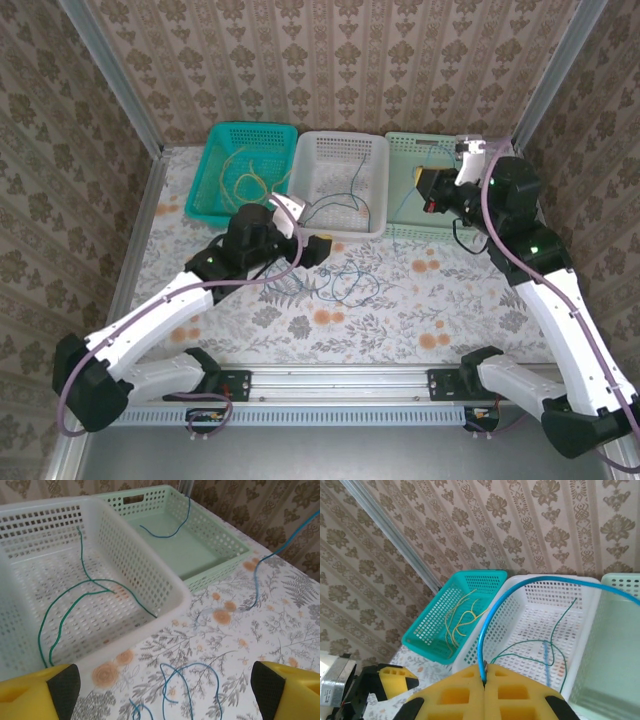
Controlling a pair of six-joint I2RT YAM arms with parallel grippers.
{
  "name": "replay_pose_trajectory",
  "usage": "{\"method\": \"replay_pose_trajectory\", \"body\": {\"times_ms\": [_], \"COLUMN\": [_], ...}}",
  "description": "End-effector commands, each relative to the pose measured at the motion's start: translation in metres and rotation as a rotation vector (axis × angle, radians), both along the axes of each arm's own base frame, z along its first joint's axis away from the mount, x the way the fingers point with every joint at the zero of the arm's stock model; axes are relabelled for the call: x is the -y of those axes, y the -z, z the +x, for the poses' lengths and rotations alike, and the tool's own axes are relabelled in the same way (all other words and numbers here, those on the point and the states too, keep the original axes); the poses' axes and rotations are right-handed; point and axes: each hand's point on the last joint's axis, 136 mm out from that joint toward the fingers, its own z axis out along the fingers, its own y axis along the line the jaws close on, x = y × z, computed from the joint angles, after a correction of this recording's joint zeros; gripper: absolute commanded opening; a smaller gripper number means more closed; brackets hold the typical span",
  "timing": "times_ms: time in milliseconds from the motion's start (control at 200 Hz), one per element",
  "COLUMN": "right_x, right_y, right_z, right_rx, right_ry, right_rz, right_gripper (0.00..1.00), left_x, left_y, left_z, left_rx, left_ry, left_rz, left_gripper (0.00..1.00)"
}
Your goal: Untangle the cables
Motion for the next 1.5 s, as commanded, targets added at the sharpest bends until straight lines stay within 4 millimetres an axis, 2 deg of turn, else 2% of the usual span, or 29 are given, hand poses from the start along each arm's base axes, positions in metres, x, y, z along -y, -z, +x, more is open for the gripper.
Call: {"method": "replay_pose_trajectory", "body": {"times_ms": [0, 85, 170, 295, 395, 580, 670, 745, 845, 915, 1060, 1215, 1325, 1345, 1365, 1495], "right_x": [-0.008, -0.006, -0.009, -0.020, -0.021, -0.016, -0.009, 0.003, 0.018, 0.027, 0.042, 0.057, 0.065, 0.065, 0.064, 0.064], "right_y": [-0.015, -0.019, -0.022, -0.025, -0.028, -0.029, -0.026, -0.016, -0.001, 0.002, -0.006, -0.008, -0.019, -0.027, -0.018, -0.037], "right_z": [0.001, 0.006, 0.009, 0.006, 0.003, 0.002, 0.007, 0.020, 0.040, 0.054, 0.079, 0.109, 0.126, 0.125, 0.135, 0.141], "right_rx": [0.042, 0.048, 0.055, 0.047, 0.042, 0.042, 0.054, 0.056, 0.042, 0.056, 0.104, 0.135, 0.141, 0.155, 0.132, 0.161], "right_ry": [-0.048, -0.022, -0.024, -0.065, -0.066, -0.036, 0.001, 0.075, 0.145, 0.176, 0.222, 0.266, 0.282, 0.283, 0.277, 0.286], "right_rz": [0.015, 0.053, 0.103, 0.164, 0.184, 0.166, 0.097, -0.008, -0.136, -0.179, -0.241, -0.321, -0.319, -0.316, -0.321, -0.304], "right_gripper": [0.00, 0.00, 0.00, 0.00, 0.00, 0.00, 0.00, 0.00, 0.00, 0.00, 0.00, 0.00, 0.00, 0.00, 0.00, 0.00], "left_x": [0.013, 0.033, 0.054, 0.082, 0.100, 0.122, 0.131, 0.132, 0.126, 0.118, 0.088, 0.051, 0.024, 0.019, 0.015, -0.013], "left_y": [-0.031, -0.052, -0.064, -0.070, -0.077, -0.096, -0.096, -0.091, -0.083, -0.074, -0.064, -0.060, -0.055, -0.057, -0.055, -0.051], "left_z": [0.002, -0.008, -0.011, -0.002, 0.001, 0.001, 0.007, 0.014, 0.016, 0.016, 0.011, 0.006, 0.002, 0.001, 0.001, -0.001], "left_rx": [0.107, 0.164, 0.157, 0.163, 0.169, 0.211, 0.192, 0.168, 0.161, 0.154, 0.147, 0.154, 0.155, 0.160, 0.157, 0.159], "left_ry": [0.063, 0.186, 0.284, 0.347, 0.413, 0.478, 0.477, 0.448, 0.418, 0.389, 0.313, 0.223, 0.155, 0.142, 0.131, 0.053], "left_rz": [-0.072, -0.149, -0.165, -0.172, -0.206, -0.245, -0.230, -0.213, -0.196, -0.175, -0.146, -0.136, -0.119, -0.121, -0.118, -0.118], "left_gripper": [0.94, 0.95, 0.93, 0.91, 0.88, 0.87, 0.85, 0.83, 0.83, 0.84, 0.86, 0.87, 0.87, 0.88, 0.88, 0.89]}}
